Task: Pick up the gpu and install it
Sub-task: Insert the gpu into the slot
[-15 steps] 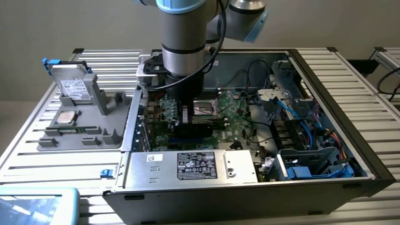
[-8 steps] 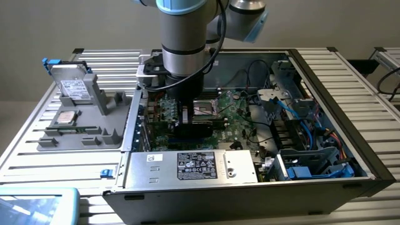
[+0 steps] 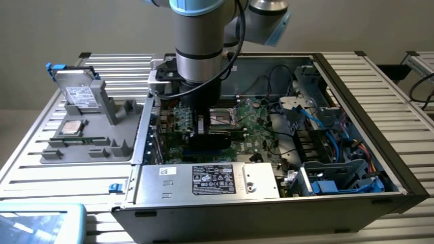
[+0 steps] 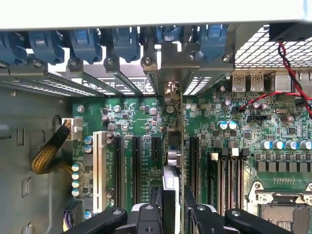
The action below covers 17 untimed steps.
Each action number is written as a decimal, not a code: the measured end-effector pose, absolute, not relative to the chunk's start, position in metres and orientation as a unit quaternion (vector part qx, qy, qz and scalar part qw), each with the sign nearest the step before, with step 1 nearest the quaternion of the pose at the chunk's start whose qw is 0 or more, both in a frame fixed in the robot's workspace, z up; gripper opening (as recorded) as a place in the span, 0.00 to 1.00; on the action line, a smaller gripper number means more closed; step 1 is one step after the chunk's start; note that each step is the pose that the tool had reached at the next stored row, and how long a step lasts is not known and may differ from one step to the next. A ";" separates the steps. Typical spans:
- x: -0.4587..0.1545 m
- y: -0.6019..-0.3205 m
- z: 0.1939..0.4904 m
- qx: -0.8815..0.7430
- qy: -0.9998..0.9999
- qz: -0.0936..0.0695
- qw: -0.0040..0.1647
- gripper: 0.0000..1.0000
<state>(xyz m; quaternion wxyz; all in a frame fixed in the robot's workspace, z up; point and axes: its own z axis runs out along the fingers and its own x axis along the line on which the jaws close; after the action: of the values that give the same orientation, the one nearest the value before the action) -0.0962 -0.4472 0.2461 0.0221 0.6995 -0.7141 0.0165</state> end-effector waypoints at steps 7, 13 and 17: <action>-0.096 -0.447 0.246 0.699 -0.714 0.016 0.022 0.28; -0.096 -0.447 0.245 0.699 -0.714 0.016 0.022 0.28; -0.096 -0.447 0.245 0.699 -0.714 0.016 0.022 0.28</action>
<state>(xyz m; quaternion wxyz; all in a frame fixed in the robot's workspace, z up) -0.0957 -0.4472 0.2447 0.0222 0.6995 -0.7141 0.0164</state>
